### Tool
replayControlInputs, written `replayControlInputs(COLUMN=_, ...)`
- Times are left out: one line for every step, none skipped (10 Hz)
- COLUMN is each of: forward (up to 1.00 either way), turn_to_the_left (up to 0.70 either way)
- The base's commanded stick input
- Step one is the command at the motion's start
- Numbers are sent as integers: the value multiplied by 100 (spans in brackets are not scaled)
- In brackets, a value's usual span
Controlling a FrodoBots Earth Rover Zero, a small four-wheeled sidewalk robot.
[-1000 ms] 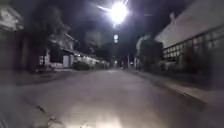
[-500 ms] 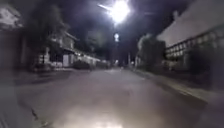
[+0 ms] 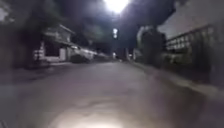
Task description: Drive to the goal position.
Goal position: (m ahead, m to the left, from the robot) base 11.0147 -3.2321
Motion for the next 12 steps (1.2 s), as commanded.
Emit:
replayControlInputs(forward=50, turn_to_the_left=-50)
replayControlInputs(forward=50, turn_to_the_left=-50)
replayControlInputs(forward=50, turn_to_the_left=-47)
replayControlInputs(forward=50, turn_to_the_left=-40)
replayControlInputs(forward=50, turn_to_the_left=-33)
replayControlInputs(forward=50, turn_to_the_left=-26)
replayControlInputs(forward=50, turn_to_the_left=-19)
replayControlInputs(forward=50, turn_to_the_left=-12)
replayControlInputs(forward=50, turn_to_the_left=-5)
replayControlInputs(forward=50, turn_to_the_left=0)
replayControlInputs(forward=50, turn_to_the_left=0)
replayControlInputs(forward=50, turn_to_the_left=0)
